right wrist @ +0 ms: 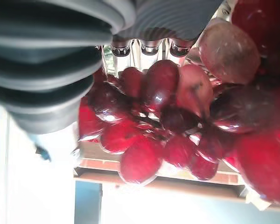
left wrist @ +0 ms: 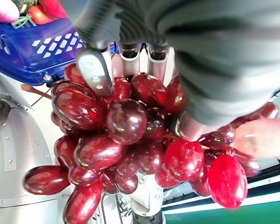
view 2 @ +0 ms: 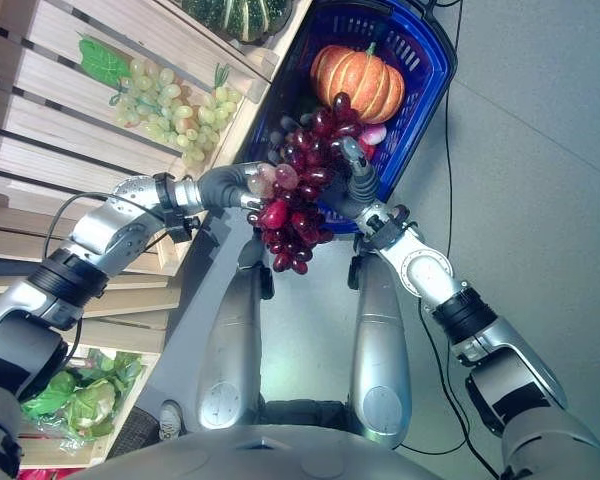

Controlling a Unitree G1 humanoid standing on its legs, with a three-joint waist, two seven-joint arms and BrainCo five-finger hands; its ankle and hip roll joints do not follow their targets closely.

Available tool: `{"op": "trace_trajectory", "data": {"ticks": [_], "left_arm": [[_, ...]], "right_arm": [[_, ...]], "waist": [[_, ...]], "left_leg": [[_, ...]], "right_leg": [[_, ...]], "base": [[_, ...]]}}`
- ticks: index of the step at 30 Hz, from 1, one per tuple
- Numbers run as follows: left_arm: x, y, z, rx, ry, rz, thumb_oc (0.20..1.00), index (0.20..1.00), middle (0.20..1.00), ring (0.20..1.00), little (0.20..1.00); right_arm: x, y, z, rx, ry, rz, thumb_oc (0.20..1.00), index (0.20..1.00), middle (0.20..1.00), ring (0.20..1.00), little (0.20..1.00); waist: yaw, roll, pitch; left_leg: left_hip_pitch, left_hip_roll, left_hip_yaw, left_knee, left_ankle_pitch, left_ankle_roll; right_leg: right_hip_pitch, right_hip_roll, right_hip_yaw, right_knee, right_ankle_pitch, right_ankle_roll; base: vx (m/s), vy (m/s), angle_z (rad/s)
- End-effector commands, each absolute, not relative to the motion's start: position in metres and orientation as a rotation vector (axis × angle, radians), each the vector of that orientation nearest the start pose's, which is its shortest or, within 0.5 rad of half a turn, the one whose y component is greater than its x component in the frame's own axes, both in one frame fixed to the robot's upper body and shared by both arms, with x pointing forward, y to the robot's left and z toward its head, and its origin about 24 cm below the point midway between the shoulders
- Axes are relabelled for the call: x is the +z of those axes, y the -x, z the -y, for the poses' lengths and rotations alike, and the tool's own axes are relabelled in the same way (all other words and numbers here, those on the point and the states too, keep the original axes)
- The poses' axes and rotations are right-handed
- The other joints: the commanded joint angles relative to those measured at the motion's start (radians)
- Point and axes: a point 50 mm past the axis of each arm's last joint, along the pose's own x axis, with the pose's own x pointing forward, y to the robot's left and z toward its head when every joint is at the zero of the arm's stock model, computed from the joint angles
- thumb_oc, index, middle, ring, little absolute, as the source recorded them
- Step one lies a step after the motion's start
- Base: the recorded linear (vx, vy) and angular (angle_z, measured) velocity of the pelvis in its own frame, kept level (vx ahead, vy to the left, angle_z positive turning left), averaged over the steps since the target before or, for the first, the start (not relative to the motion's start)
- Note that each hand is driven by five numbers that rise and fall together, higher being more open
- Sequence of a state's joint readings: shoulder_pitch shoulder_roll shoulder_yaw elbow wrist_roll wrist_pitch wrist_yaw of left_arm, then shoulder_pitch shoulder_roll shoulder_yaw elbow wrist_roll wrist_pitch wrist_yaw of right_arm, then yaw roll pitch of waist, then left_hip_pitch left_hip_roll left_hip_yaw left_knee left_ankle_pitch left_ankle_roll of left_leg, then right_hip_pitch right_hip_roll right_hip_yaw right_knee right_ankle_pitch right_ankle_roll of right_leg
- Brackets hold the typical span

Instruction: Pick up fruits and vegetables into the basket

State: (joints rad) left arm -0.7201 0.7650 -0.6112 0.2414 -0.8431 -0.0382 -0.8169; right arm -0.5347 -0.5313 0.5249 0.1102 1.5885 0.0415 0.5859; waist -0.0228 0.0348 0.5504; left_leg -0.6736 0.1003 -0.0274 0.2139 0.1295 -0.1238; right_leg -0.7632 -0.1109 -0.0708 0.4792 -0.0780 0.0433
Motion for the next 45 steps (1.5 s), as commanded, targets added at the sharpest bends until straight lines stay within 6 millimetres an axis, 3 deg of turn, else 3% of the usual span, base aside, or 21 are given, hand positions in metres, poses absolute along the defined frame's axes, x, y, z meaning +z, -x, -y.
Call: {"op": "trace_trajectory", "data": {"ticks": [1,2,6,7,15,16,17,26,35,39,45], "left_arm": [[0.175,-0.305,-0.119,-1.344,-0.160,0.187,0.200,0.200,0.200,0.200,0.200],[0.178,-0.305,-0.119,-1.346,-0.165,0.194,0.200,0.200,0.200,0.200,0.200],[0.177,-0.304,-0.118,-1.351,-0.157,0.195,0.200,0.200,0.200,0.200,0.200],[0.173,-0.304,-0.119,-1.351,-0.149,0.185,0.200,0.200,0.200,0.200,0.200],[0.175,-0.306,-0.120,-1.262,-0.104,0.223,0.209,0.209,0.209,0.209,0.209],[0.177,-0.309,-0.122,-1.205,-0.081,0.248,0.520,0.520,0.520,0.520,0.520],[0.182,-0.312,-0.123,-1.146,-0.068,0.284,1.000,1.000,1.000,1.000,1.000],[0.204,-0.325,-0.173,-0.501,0.141,0.617,1.000,1.000,1.000,1.000,1.000],[0.210,-0.328,-0.190,-0.196,0.125,0.730,1.000,1.000,1.000,1.000,1.000],[0.215,-0.331,-0.197,-0.035,0.019,0.773,1.000,1.000,1.000,1.000,1.000],[0.229,-0.348,-0.214,0.280,-0.395,0.776,1.000,1.000,1.000,1.000,1.000]], "right_arm": [[0.154,-0.281,0.078,1.235,-0.883,0.094,0.200,0.200,0.200,0.200,0.200],[0.156,-0.282,0.078,1.233,-0.873,0.101,0.200,0.200,0.200,0.200,0.200],[0.155,-0.284,0.078,1.198,-0.841,0.096,0.200,0.200,0.200,0.200,0.200],[0.152,-0.283,0.079,1.184,-0.840,0.085,0.200,0.200,0.200,0.200,0.200],[0.151,-0.285,0.082,1.157,-0.897,0.085,0.200,0.200,0.200,0.200,0.200],[0.151,-0.286,0.082,1.149,-0.908,0.089,0.200,0.200,0.200,0.200,0.200],[0.154,-0.287,0.082,1.146,-0.916,0.105,0.200,0.200,0.200,0.200,0.200],[0.156,-0.290,0.087,1.087,-0.993,0.202,0.200,0.200,0.200,0.200,0.200],[0.163,-0.297,0.089,1.033,-1.022,0.263,0.200,0.200,0.200,0.200,0.200],[0.166,-0.305,0.097,0.957,-1.000,0.299,0.200,0.200,0.200,0.200,0.200],[0.170,-0.337,0.124,0.699,-0.860,0.320,0.200,0.200,0.200,0.200,0.200]], "waist": [[-0.012,-0.015,-0.030],[-0.011,-0.014,-0.030],[-0.011,-0.012,-0.030],[-0.013,-0.014,-0.030],[-0.011,-0.012,-0.030],[-0.011,-0.011,-0.030],[-0.009,-0.010,-0.030],[0.007,-0.017,-0.030],[0.009,-0.031,-0.030],[0.005,-0.031,-0.030],[0.006,-0.022,-0.030]], "left_leg": [[-0.001,-0.083,0.055,0.071,-0.106,0.074],[-0.023,-0.082,0.058,0.065,-0.076,0.078],[-0.024,-0.082,0.060,0.061,-0.073,0.078],[-0.001,-0.084,0.058,0.068,-0.104,0.075],[-0.002,-0.084,0.060,0.068,-0.103,0.076],[-0.002,-0.084,0.060,0.067,-0.102,0.076],[-0.023,-0.084,0.061,0.059,-0.072,0.081],[-0.013,-0.099,0.046,0.062,-0.073,0.085],[-0.015,-0.102,0.044,0.070,-0.079,0.082],[-0.016,-0.100,0.050,0.074,-0.083,0.079],[-0.016,-0.095,0.056,0.085,-0.084,0.069]], "right_leg": [[0.099,0.035,-0.070,-0.114,0.031,-0.001],[0.079,0.035,-0.074,-0.123,0.059,-0.007],[0.078,0.036,-0.074,-0.127,0.062,-0.008],[0.098,0.036,-0.069,-0.116,0.032,-0.002],[0.097,0.036,-0.068,-0.116,0.032,-0.004],[0.097,0.036,-0.068,-0.115,0.032,-0.004],[0.077,0.036,-0.072,-0.124,0.061,-0.009],[0.090,0.039,-0.074,-0.121,0.046,-0.010],[0.088,0.046,-0.078,-0.110,0.034,-0.018],[0.084,0.050,-0.076,-0.097,0.023,-0.022],[0.079,0.048,-0.075,-0.079,0.017,-0.023]], "base": [[-0.07,0.009,0.03],[-0.07,0.008,0.03],[0.00,0.003,0.00],[0.08,0.004,0.01],[0.01,0.000,0.00],[-0.06,0.013,0.00],[-0.06,0.008,0.00],[0.00,-0.011,0.01],[0.00,-0.007,0.00],[0.00,0.000,0.00],[0.00,0.000,0.00]]}}
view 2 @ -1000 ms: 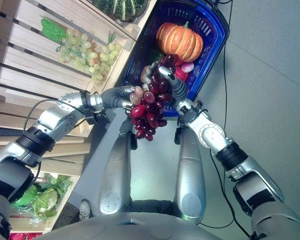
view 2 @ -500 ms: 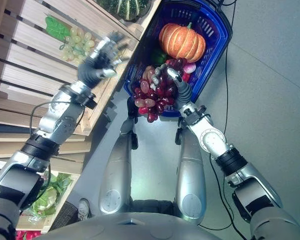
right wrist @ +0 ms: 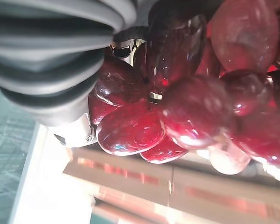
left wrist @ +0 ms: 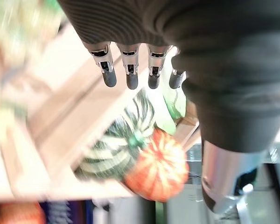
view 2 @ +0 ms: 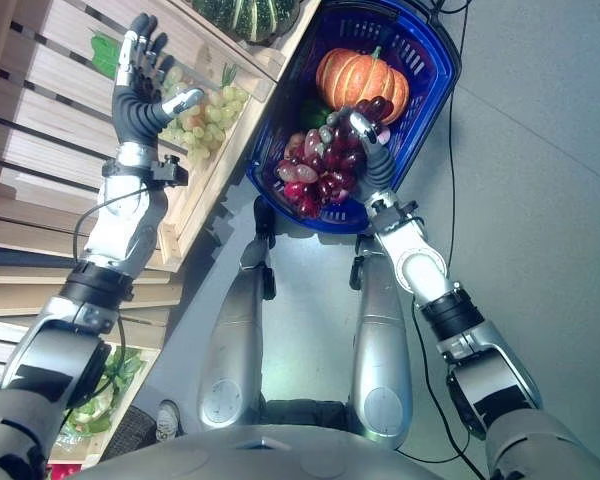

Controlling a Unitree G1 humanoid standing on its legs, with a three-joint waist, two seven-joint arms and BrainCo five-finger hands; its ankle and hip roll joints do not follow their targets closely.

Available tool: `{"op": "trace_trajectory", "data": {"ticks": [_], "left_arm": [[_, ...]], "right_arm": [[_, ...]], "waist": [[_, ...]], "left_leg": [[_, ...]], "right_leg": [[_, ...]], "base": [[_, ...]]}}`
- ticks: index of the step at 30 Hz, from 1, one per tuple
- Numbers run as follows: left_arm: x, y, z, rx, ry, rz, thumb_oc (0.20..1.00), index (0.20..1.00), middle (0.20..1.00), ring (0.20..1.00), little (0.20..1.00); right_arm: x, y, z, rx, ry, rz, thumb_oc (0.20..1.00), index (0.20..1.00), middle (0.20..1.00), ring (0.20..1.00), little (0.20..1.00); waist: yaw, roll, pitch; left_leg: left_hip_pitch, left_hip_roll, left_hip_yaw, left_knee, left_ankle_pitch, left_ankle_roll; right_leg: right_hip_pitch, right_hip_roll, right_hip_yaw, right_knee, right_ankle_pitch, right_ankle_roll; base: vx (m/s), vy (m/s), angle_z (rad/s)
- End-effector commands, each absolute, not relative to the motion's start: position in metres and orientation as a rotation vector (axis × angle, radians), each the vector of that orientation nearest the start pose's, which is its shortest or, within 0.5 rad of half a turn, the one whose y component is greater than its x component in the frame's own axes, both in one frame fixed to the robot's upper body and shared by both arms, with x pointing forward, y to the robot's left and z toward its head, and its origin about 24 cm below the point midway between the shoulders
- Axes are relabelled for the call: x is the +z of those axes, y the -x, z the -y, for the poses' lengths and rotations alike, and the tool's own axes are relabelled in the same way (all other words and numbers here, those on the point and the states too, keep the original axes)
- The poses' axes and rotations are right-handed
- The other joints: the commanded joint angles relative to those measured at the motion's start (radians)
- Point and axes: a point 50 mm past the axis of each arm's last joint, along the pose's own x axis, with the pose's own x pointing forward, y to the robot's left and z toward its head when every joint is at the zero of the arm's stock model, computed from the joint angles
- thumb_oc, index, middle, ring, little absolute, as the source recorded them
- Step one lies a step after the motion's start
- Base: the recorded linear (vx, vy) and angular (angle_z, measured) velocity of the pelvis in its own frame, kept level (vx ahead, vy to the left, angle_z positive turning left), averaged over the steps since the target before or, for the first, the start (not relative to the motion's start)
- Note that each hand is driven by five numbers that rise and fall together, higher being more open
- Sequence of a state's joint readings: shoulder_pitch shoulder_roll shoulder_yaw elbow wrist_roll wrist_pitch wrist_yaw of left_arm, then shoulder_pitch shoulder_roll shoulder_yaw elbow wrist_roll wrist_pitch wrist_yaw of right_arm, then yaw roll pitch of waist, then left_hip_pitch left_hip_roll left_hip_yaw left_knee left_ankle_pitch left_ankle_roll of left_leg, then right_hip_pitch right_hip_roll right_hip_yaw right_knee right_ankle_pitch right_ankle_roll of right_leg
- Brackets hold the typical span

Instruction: Pick up fruits and vegetables into the basket

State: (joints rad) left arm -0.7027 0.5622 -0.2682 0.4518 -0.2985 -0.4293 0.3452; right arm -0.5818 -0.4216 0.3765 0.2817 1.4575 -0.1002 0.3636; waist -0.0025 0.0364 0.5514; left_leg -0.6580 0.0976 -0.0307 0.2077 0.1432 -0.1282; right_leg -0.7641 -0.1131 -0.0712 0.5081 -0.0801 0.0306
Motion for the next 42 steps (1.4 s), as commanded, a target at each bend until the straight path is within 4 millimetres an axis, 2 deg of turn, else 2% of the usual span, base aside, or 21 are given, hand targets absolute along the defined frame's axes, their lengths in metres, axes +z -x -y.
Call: {"op": "trace_trajectory", "data": {"ticks": [1,4,5,7,8,11,15,20,22,31,32,33,37,42], "left_arm": [[0.233,-0.351,-0.218,0.319,-0.484,0.782,1.000,1.000,1.000,1.000,1.000],[0.247,-0.357,-0.227,0.410,-0.667,0.787,1.000,1.000,1.000,1.000,1.000],[0.256,-0.360,-0.234,0.467,-0.763,0.783,1.000,1.000,1.000,1.000,1.000],[0.261,-0.362,-0.237,0.500,-0.818,0.785,1.000,1.000,1.000,1.000,1.000],[0.271,-0.367,-0.241,0.555,-0.927,0.786,1.000,1.000,1.000,1.000,1.000],[0.278,-0.372,-0.242,0.592,-1.099,0.787,1.000,1.000,1.000,1.000,1.000],[0.284,-0.379,-0.242,0.612,-1.234,0.761,1.000,1.000,1.000,1.000,1.000],[0.283,-0.387,-0.244,0.585,-1.404,0.694,1.000,1.000,1.000,1.000,1.000],[0.277,-0.391,-0.247,0.558,-1.485,0.634,1.000,1.000,1.000,1.000,1.000],[0.257,-0.398,-0.251,0.457,-1.576,0.488,1.000,1.000,1.000,1.000,1.000],[0.254,-0.400,-0.250,0.429,-1.594,0.465,1.000,1.000,1.000,1.000,1.000],[0.250,-0.401,-0.249,0.393,-1.606,0.435,1.000,1.000,1.000,1.000,1.000],[0.235,-0.405,-0.245,0.273,-1.620,0.351,1.000,1.000,1.000,1.000,1.000],[0.221,-0.408,-0.236,0.122,-1.619,0.284,1.000,1.000,1.000,1.000,1.000]], "right_arm": [[0.171,-0.343,0.129,0.661,-0.840,0.302,0.200,0.200,0.200,0.200,0.200],[0.174,-0.357,0.143,0.549,-0.765,0.267,0.200,0.200,0.200,0.200,0.200],[0.174,-0.366,0.153,0.477,-0.709,0.245,0.200,0.200,0.200,0.200,0.200],[0.175,-0.371,0.157,0.457,-0.692,0.234,0.200,0.200,0.200,0.200,0.200],[0.177,-0.381,0.166,0.394,-0.655,0.205,0.200,0.200,0.200,0.200,0.200],[0.178,-0.392,0.175,0.330,-0.623,0.171,0.200,0.200,0.200,0.200,0.200],[0.180,-0.403,0.185,0.245,-0.538,0.129,0.200,0.200,0.200,0.200,0.200],[0.181,-0.410,0.189,0.173,-0.489,0.079,0.200,0.200,0.200,0.200,0.200],[0.179,-0.412,0.190,0.145,-0.442,0.045,0.200,0.200,0.200,0.200,0.200],[0.176,-0.417,0.191,0.071,-0.309,-0.017,0.200,0.200,0.200,0.200,0.200],[0.175,-0.417,0.191,0.063,-0.300,-0.023,0.448,0.448,0.448,0.448,0.448],[0.175,-0.418,0.189,0.060,-0.292,-0.028,1.000,1.000,1.000,1.000,1.000],[0.181,-0.420,0.184,0.061,-0.259,-0.025,1.000,1.000,1.000,1.000,1.000],[0.179,-0.420,0.180,0.062,-0.261,-0.034,1.000,1.000,1.000,1.000,1.000]], "waist": [[-0.013,-0.022,-0.031],[-0.010,-0.014,-0.031],[-0.009,-0.007,-0.031],[-0.008,-0.004,-0.031],[-0.004,0.006,-0.031],[0.001,0.021,-0.031],[0.003,0.040,-0.031],[0.003,0.056,-0.031],[-0.001,0.066,-0.031],[-0.006,0.085,-0.031],[-0.007,0.086,-0.031],[-0.007,0.088,-0.031],[-0.010,0.090,-0.031],[-0.013,0.085,-0.031]], "left_leg": [[-0.031,-0.091,0.062,0.091,-0.097,0.071],[-0.031,-0.090,0.065,0.094,-0.096,0.066],[-0.029,-0.089,0.066,0.096,-0.096,0.064],[-0.028,-0.088,0.068,0.096,-0.096,0.063],[-0.027,-0.089,0.069,0.098,-0.096,0.059],[-0.029,-0.091,0.068,0.099,-0.094,0.056],[-0.033,-0.093,0.069,0.102,-0.093,0.054],[-0.043,-0.094,0.074,0.104,-0.090,0.053],[-0.048,-0.096,0.077,0.104,-0.088,0.052],[-0.055,-0.098,0.085,0.105,-0.081,0.052],[-0.056,-0.099,0.086,0.107,-0.082,0.053],[-0.059,-0.099,0.088,0.108,-0.081,0.052],[-0.070,-0.095,0.093,0.110,-0.077,0.052],[-0.075,-0.092,0.096,0.105,-0.074,0.054]], "right_leg": [[0.080,0.050,-0.075,-0.106,0.018,-0.010],[0.077,0.048,-0.076,-0.100,0.016,-0.010],[0.078,0.044,-0.078,-0.096,0.015,-0.010],[0.078,0.042,-0.079,-0.096,0.015,-0.010],[0.076,0.037,-0.081,-0.093,0.016,-0.009],[0.071,0.031,-0.083,-0.086,0.015,-0.009],[0.060,0.024,-0.082,-0.076,0.012,-0.009],[0.042,0.021,-0.080,-0.065,0.010,-0.010],[0.031,0.021,-0.076,-0.060,0.011,-0.011],[0.015,0.019,-0.067,-0.057,0.015,-0.013],[0.012,0.018,-0.066,-0.055,0.015,-0.012],[0.010,0.018,-0.066,-0.055,0.016,-0.012],[-0.003,0.021,-0.061,-0.050,0.021,-0.011],[-0.007,0.026,-0.061,-0.057,0.027,-0.007]], "base": [[0.00,0.000,0.00],[0.00,0.015,0.00],[0.00,0.041,-0.01],[0.00,0.037,-0.01],[-0.01,0.036,0.00],[0.00,0.046,0.01],[0.00,0.060,0.01],[0.00,0.056,-0.02],[0.00,0.083,-0.05],[0.00,0.053,-0.01],[0.01,0.038,0.01],[0.01,0.046,0.01],[0.01,0.047,0.02],[0.00,0.009,-0.01]]}}
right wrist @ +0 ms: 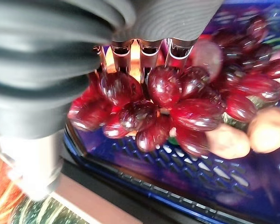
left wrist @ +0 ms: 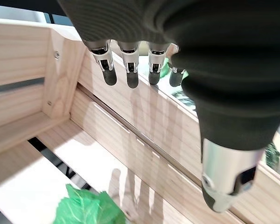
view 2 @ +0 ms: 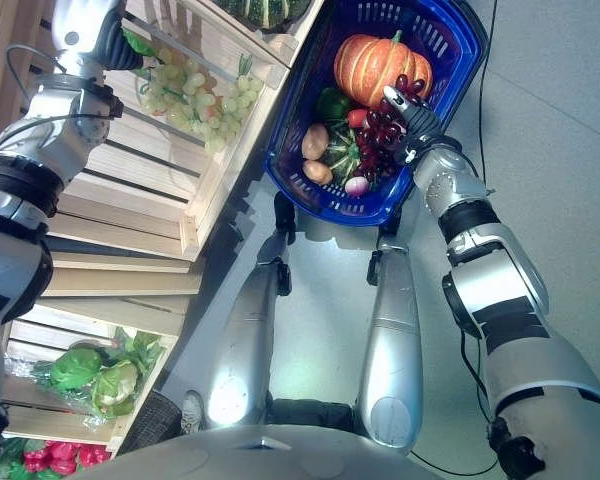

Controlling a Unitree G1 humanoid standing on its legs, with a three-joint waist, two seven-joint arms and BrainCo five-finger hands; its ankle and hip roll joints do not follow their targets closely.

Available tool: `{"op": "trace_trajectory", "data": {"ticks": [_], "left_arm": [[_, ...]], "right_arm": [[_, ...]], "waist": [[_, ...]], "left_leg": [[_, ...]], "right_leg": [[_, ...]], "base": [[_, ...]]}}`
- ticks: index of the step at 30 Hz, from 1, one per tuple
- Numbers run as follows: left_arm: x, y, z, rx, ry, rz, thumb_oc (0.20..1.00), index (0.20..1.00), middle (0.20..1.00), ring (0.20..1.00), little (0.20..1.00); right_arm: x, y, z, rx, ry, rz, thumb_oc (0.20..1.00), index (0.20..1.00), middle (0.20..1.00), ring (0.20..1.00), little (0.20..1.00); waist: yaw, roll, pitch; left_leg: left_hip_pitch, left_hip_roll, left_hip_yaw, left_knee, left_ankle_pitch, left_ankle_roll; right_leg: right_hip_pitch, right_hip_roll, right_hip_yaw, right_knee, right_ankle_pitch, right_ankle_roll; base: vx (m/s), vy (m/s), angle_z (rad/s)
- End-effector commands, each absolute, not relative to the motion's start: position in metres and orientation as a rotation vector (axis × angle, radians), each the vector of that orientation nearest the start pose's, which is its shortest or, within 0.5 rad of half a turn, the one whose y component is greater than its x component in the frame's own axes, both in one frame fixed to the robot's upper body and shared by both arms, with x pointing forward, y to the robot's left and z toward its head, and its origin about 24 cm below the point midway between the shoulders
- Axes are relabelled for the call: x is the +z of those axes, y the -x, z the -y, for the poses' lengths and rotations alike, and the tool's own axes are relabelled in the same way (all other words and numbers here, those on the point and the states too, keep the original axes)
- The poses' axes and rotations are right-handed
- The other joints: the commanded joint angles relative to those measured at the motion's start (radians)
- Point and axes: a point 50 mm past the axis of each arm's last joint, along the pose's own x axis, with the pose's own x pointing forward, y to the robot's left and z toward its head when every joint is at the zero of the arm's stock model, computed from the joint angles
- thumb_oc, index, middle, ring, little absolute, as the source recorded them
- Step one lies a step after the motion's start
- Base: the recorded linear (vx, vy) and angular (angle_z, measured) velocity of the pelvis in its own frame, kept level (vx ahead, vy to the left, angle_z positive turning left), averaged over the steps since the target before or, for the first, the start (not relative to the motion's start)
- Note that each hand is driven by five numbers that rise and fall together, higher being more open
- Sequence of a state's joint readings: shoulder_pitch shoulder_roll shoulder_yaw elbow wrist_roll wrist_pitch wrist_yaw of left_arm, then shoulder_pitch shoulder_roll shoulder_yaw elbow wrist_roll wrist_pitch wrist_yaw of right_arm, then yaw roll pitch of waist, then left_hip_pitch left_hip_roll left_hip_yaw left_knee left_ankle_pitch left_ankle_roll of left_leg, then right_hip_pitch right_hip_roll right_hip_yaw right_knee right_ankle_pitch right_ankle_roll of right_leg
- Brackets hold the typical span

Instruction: Pick up fruits and vegetables into the basket

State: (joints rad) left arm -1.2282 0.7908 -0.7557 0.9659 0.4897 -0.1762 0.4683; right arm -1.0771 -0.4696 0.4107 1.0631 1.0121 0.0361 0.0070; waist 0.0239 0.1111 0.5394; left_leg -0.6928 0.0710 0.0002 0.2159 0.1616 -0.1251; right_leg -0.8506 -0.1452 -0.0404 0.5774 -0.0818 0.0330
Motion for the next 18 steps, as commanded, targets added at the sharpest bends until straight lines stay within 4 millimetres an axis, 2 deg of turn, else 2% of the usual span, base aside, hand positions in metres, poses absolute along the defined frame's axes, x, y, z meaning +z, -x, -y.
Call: {"op": "trace_trajectory", "data": {"ticks": [1,6,11,18], "left_arm": [[0.218,-0.409,-0.234,0.092,-1.626,0.266,1.000,1.000,1.000,1.000,1.000],[0.196,-0.410,-0.226,-0.082,-1.617,0.147,1.000,1.000,1.000,1.000,1.000],[0.186,-0.410,-0.218,-0.135,-1.597,0.126,1.000,1.000,1.000,1.000,1.000],[0.197,-0.409,-0.220,0.049,-1.610,0.265,1.000,1.000,1.000,1.000,1.000]], "right_arm": [[0.179,-0.420,0.180,0.059,-0.260,-0.036,1.000,1.000,1.000,1.000,1.000],[0.178,-0.420,0.180,0.057,-0.262,-0.043,1.000,1.000,1.000,1.000,1.000],[0.179,-0.422,0.176,0.066,-0.262,-0.042,1.000,1.000,1.000,1.000,1.000],[0.177,-0.422,0.173,0.066,-0.272,-0.042,1.000,1.000,1.000,1.000,1.000]], "waist": [[-0.039,0.009,-0.019],[-0.043,0.009,-0.019],[-0.043,0.009,-0.019],[-0.036,0.004,-0.019]], "left_leg": [[-0.041,-0.066,0.066,0.095,-0.092,0.051],[-0.047,-0.063,0.069,0.092,-0.089,0.051],[-0.052,-0.060,0.068,0.089,-0.087,0.053],[-0.054,-0.061,0.061,0.086,-0.083,0.053]], "right_leg": [[0.079,0.059,-0.092,-0.128,0.031,-0.009],[0.075,0.065,-0.090,-0.137,0.040,-0.006],[0.073,0.067,-0.085,-0.144,0.045,-0.004],[0.076,0.073,-0.086,-0.148,0.046,-0.004]], "base": [[0.00,0.000,0.00],[0.00,0.000,0.00],[0.00,-0.002,-0.04],[0.00,-0.009,-0.02]]}}
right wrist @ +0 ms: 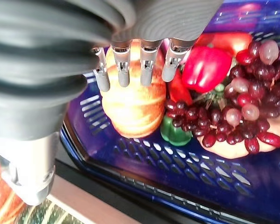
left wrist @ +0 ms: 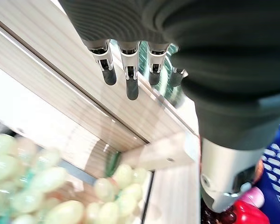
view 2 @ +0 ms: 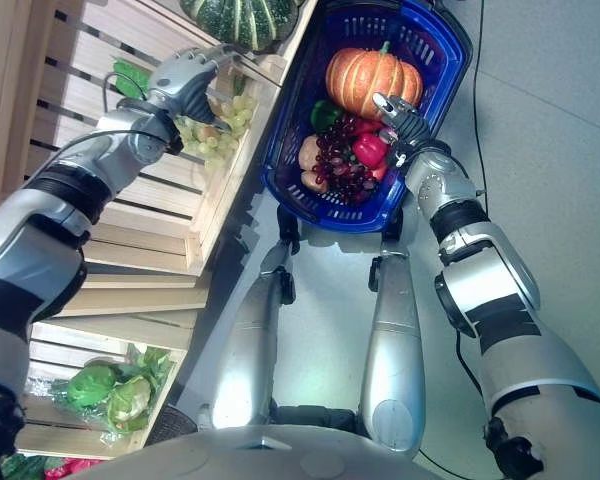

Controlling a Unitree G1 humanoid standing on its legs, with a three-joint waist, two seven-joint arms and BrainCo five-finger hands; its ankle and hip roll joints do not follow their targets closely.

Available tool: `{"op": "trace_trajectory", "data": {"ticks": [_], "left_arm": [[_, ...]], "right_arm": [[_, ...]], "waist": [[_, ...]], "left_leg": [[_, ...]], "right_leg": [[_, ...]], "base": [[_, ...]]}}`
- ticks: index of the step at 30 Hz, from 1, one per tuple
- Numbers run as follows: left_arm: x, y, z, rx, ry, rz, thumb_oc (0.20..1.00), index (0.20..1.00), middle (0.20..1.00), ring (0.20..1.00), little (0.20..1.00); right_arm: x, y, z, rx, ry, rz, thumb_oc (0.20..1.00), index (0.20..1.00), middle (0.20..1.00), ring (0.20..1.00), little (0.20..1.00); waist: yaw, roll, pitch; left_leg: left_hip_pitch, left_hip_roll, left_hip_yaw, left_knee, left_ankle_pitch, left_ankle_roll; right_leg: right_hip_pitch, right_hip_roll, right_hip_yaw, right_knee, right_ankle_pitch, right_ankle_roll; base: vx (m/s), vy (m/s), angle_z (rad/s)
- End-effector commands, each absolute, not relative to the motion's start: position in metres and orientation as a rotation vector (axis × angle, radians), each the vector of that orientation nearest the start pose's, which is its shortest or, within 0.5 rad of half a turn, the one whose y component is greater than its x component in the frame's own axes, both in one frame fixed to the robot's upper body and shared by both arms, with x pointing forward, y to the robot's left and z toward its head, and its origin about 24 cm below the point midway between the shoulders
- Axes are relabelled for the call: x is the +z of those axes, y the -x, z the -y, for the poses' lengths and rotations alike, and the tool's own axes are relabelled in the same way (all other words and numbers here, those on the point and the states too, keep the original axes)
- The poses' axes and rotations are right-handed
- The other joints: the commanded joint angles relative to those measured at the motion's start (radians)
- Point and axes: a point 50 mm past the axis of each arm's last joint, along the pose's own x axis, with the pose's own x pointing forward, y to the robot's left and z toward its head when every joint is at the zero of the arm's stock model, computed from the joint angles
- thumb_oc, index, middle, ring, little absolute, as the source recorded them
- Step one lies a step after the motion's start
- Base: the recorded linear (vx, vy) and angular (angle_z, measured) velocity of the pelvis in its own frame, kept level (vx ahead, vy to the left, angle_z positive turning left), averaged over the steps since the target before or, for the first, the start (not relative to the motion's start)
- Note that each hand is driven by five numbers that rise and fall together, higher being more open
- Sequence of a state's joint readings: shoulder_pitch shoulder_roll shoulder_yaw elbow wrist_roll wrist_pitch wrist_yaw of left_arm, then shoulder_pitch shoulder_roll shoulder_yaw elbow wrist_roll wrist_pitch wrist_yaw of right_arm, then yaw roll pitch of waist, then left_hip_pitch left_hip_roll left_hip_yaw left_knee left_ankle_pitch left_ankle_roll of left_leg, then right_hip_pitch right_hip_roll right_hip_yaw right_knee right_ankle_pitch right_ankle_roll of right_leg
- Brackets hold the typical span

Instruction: Pick up fruits and vegetables into the basket

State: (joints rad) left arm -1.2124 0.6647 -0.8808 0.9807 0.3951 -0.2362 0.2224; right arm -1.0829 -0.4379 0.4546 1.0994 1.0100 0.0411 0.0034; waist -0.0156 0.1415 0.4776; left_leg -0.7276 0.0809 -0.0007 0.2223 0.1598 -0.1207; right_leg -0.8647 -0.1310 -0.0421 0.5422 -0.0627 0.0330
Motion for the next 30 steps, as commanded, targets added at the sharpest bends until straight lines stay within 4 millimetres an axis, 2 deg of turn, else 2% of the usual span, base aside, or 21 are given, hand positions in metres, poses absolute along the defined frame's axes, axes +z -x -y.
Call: {"op": "trace_trajectory", "data": {"ticks": [1,11,18,22,26,30], "left_arm": [[0.201,-0.409,-0.220,0.080,-1.597,0.306,1.000,1.000,1.000,1.000,1.000],[0.225,-0.403,-0.215,0.268,-1.627,0.591,1.000,1.000,1.000,1.000,1.000],[0.235,-0.394,-0.204,0.354,-1.577,0.851,1.000,1.000,1.000,1.000,1.000],[0.239,-0.390,-0.200,0.378,-1.549,0.935,1.000,1.000,1.000,1.000,1.000],[0.235,-0.389,-0.199,0.349,-1.566,0.906,1.000,1.000,1.000,1.000,1.000],[0.221,-0.392,-0.209,0.323,-1.601,0.778,1.000,1.000,1.000,1.000,1.000]], "right_arm": [[0.176,-0.421,0.172,0.063,-0.276,-0.041,1.000,1.000,1.000,1.000,1.000],[0.175,-0.421,0.171,0.056,-0.297,-0.040,1.000,1.000,1.000,1.000,1.000],[0.171,-0.420,0.170,0.050,-0.304,-0.041,1.000,1.000,1.000,1.000,1.000],[0.167,-0.418,0.170,0.042,-0.309,-0.039,1.000,1.000,1.000,1.000,1.000],[0.165,-0.417,0.170,0.038,-0.310,-0.037,1.000,1.000,1.000,1.000,1.000],[0.165,-0.417,0.175,0.036,-0.306,-0.039,1.000,1.000,1.000,1.000,1.000]], "waist": [[0.005,-0.027,0.042],[0.017,-0.035,0.042],[0.020,-0.039,0.042],[0.023,-0.038,0.042],[0.026,-0.037,0.042],[0.027,-0.036,0.042]], "left_leg": [[-0.016,-0.073,0.059,0.078,-0.081,0.048],[-0.015,-0.076,0.048,0.076,-0.081,0.047],[-0.016,-0.077,0.045,0.079,-0.083,0.045],[-0.018,-0.078,0.043,0.084,-0.086,0.044],[-0.020,-0.080,0.042,0.084,-0.086,0.043],[-0.017,-0.079,0.043,0.081,-0.085,0.043]], "right_leg": [[0.092,0.059,-0.084,-0.113,0.027,-0.004],[0.095,0.057,-0.094,-0.112,0.024,-0.004],[0.093,0.056,-0.096,-0.108,0.021,-0.005],[0.091,0.053,-0.097,-0.106,0.019,-0.004],[0.090,0.051,-0.100,-0.106,0.019,-0.003],[0.091,0.051,-0.100,-0.106,0.020,-0.002]], "base": [[0.00,0.000,0.00],[0.00,0.000,0.00],[0.00,0.000,0.00],[0.00,-0.006,0.02],[0.00,-0.003,0.01],[0.00,0.000,0.00]]}}
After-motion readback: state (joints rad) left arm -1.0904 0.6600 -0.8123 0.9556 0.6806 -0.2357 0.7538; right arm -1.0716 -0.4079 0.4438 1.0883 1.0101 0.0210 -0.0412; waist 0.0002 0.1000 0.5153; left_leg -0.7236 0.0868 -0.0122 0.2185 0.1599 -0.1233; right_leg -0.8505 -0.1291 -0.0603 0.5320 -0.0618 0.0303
